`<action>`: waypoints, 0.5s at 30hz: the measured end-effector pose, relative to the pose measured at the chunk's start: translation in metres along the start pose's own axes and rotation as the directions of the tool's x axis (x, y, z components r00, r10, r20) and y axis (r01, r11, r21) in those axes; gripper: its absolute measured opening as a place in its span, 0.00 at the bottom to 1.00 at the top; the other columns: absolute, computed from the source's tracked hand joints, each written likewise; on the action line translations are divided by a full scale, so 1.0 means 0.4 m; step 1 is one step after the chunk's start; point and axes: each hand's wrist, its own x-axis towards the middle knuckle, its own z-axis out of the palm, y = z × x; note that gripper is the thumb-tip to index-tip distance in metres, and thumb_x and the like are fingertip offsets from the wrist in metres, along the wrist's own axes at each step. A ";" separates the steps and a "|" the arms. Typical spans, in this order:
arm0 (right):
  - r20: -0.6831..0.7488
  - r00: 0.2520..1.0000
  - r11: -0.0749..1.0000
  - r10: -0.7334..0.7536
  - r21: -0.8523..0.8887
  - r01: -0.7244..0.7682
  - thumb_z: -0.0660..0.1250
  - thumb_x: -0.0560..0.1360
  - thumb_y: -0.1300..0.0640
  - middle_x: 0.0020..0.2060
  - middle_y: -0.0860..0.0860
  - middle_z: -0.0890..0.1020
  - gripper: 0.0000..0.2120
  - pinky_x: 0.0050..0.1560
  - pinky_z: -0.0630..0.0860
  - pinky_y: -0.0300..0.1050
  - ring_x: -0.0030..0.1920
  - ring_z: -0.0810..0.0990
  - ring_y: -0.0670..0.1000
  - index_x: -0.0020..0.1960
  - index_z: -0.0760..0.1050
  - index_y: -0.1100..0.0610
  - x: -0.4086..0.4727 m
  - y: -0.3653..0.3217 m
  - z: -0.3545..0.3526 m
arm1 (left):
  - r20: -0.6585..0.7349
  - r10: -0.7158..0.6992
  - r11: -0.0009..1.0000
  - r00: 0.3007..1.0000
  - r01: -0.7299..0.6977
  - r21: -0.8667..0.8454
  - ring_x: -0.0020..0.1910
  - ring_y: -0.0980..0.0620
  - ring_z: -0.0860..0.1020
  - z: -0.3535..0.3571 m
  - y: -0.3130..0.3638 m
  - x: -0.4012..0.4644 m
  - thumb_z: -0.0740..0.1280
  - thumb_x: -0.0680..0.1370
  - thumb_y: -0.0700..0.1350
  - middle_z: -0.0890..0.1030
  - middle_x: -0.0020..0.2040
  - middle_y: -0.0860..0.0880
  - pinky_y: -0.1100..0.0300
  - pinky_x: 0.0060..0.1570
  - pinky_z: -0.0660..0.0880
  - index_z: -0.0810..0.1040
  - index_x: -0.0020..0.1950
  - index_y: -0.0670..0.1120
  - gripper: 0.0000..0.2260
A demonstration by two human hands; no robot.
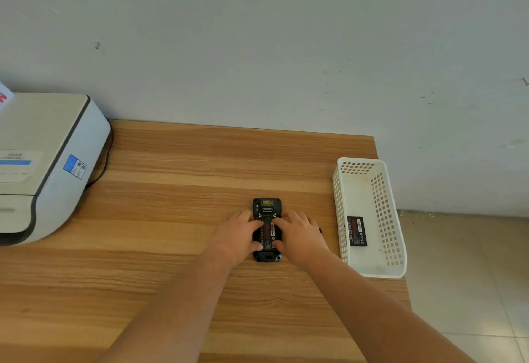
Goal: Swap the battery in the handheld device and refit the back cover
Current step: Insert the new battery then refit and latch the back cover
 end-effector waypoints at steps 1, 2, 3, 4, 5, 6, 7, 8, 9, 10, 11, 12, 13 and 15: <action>0.003 1.000 1.000 0.001 -0.006 -0.001 0.64 0.77 0.45 0.71 0.51 0.65 0.26 0.71 0.60 0.57 0.70 0.64 0.55 0.73 0.64 0.47 0.003 0.001 0.001 | 0.002 -0.007 1.000 1.000 0.007 0.003 0.68 0.48 0.66 0.001 0.000 0.001 0.68 0.77 0.56 0.70 0.66 0.50 0.50 0.68 0.64 0.66 0.75 0.53 0.28; 0.006 1.000 1.000 0.002 -0.011 -0.002 0.64 0.77 0.45 0.71 0.51 0.65 0.26 0.71 0.60 0.58 0.70 0.63 0.56 0.73 0.64 0.47 0.005 0.001 0.002 | 0.004 -0.011 1.000 1.000 0.011 0.008 0.68 0.48 0.66 0.001 0.001 0.003 0.68 0.77 0.56 0.70 0.66 0.50 0.49 0.69 0.63 0.66 0.75 0.54 0.27; 0.007 1.000 1.000 0.002 -0.020 -0.002 0.64 0.77 0.45 0.71 0.51 0.65 0.26 0.71 0.59 0.58 0.71 0.63 0.56 0.73 0.64 0.47 0.007 0.000 0.003 | 0.006 -0.010 1.000 1.000 0.009 0.019 0.68 0.48 0.66 0.000 0.002 0.006 0.68 0.77 0.56 0.70 0.65 0.50 0.49 0.69 0.62 0.66 0.75 0.54 0.27; 0.006 1.000 1.000 0.003 -0.029 -0.002 0.64 0.77 0.45 0.71 0.51 0.65 0.26 0.72 0.59 0.58 0.71 0.63 0.56 0.72 0.64 0.48 0.008 -0.001 0.004 | 0.009 -0.002 0.999 1.000 0.002 0.034 0.68 0.48 0.66 -0.001 0.002 0.010 0.68 0.77 0.56 0.71 0.65 0.50 0.48 0.69 0.62 0.67 0.74 0.54 0.27; 0.002 1.000 0.999 0.006 -0.036 -0.006 0.64 0.77 0.46 0.72 0.51 0.65 0.25 0.72 0.58 0.58 0.71 0.63 0.56 0.72 0.65 0.48 0.009 -0.002 0.007 | 0.011 0.009 0.999 1.000 -0.010 0.051 0.68 0.48 0.66 -0.001 0.002 0.014 0.68 0.76 0.55 0.71 0.64 0.50 0.48 0.69 0.62 0.68 0.73 0.54 0.26; -0.004 1.000 0.999 0.011 -0.038 -0.011 0.64 0.77 0.46 0.72 0.51 0.65 0.25 0.73 0.57 0.58 0.71 0.63 0.56 0.72 0.65 0.48 0.009 -0.003 0.009 | 0.012 0.018 0.998 1.000 -0.019 0.064 0.67 0.48 0.66 0.000 0.002 0.018 0.69 0.76 0.55 0.71 0.64 0.50 0.48 0.69 0.62 0.69 0.73 0.54 0.25; -0.010 1.000 0.999 0.015 -0.036 -0.015 0.64 0.77 0.46 0.72 0.51 0.65 0.25 0.73 0.56 0.58 0.71 0.63 0.56 0.72 0.65 0.47 0.009 -0.003 0.010 | 0.011 0.020 0.997 1.000 -0.020 0.071 0.68 0.48 0.66 0.001 0.001 0.021 0.69 0.76 0.55 0.71 0.64 0.50 0.48 0.69 0.61 0.70 0.72 0.54 0.25; -0.012 1.000 0.999 0.016 -0.033 -0.017 0.64 0.77 0.46 0.72 0.51 0.65 0.25 0.73 0.56 0.58 0.72 0.62 0.56 0.72 0.65 0.47 0.009 -0.001 0.012 | 0.011 0.017 0.997 1.000 -0.018 0.073 0.68 0.48 0.66 0.003 0.000 0.023 0.69 0.76 0.55 0.71 0.64 0.50 0.48 0.69 0.62 0.70 0.72 0.54 0.25; -0.011 1.000 0.999 0.016 -0.033 -0.016 0.64 0.77 0.45 0.72 0.50 0.64 0.25 0.74 0.55 0.58 0.72 0.62 0.56 0.72 0.65 0.47 0.009 0.000 0.014 | 0.010 0.015 0.997 1.000 -0.016 0.073 0.67 0.48 0.66 0.004 0.000 0.024 0.69 0.76 0.55 0.71 0.64 0.50 0.48 0.68 0.62 0.70 0.72 0.55 0.25; -0.012 1.000 0.999 0.014 -0.034 -0.014 0.64 0.77 0.45 0.72 0.50 0.64 0.25 0.74 0.55 0.58 0.72 0.61 0.56 0.72 0.65 0.47 0.010 0.002 0.015 | 0.010 0.016 0.997 1.000 -0.016 0.075 0.67 0.48 0.66 0.005 0.000 0.024 0.69 0.76 0.55 0.71 0.64 0.50 0.48 0.68 0.62 0.70 0.72 0.55 0.25; -0.012 1.000 0.999 0.012 -0.035 -0.012 0.64 0.77 0.45 0.72 0.50 0.64 0.25 0.74 0.54 0.58 0.73 0.61 0.56 0.73 0.65 0.47 0.010 0.002 0.015 | 0.010 0.018 0.997 1.000 -0.019 0.080 0.67 0.48 0.66 0.005 0.000 0.024 0.69 0.76 0.55 0.71 0.64 0.50 0.48 0.68 0.62 0.70 0.72 0.54 0.25; -0.012 1.000 0.999 0.011 -0.034 -0.011 0.63 0.78 0.46 0.72 0.51 0.64 0.25 0.74 0.53 0.58 0.73 0.61 0.56 0.73 0.65 0.47 0.009 0.001 0.015 | 0.010 0.021 0.996 1.000 -0.022 0.085 0.67 0.48 0.66 0.004 0.000 0.025 0.69 0.76 0.55 0.71 0.64 0.50 0.48 0.68 0.62 0.70 0.72 0.54 0.25; -0.011 1.000 0.999 0.010 -0.031 -0.010 0.63 0.78 0.46 0.72 0.51 0.64 0.24 0.74 0.53 0.58 0.73 0.60 0.56 0.73 0.65 0.47 0.008 -0.001 0.014 | 0.011 0.022 0.996 1.000 -0.023 0.089 0.67 0.48 0.66 0.003 0.001 0.025 0.69 0.76 0.55 0.71 0.64 0.50 0.48 0.67 0.62 0.71 0.72 0.54 0.25; -0.011 1.000 1.000 0.009 -0.024 -0.009 0.63 0.78 0.46 0.72 0.51 0.64 0.24 0.74 0.53 0.58 0.73 0.60 0.56 0.73 0.65 0.48 0.005 -0.006 0.014 | 0.007 0.019 0.996 1.000 -0.020 0.090 0.67 0.48 0.66 0.002 0.000 0.026 0.69 0.76 0.55 0.71 0.64 0.50 0.48 0.67 0.62 0.71 0.71 0.54 0.25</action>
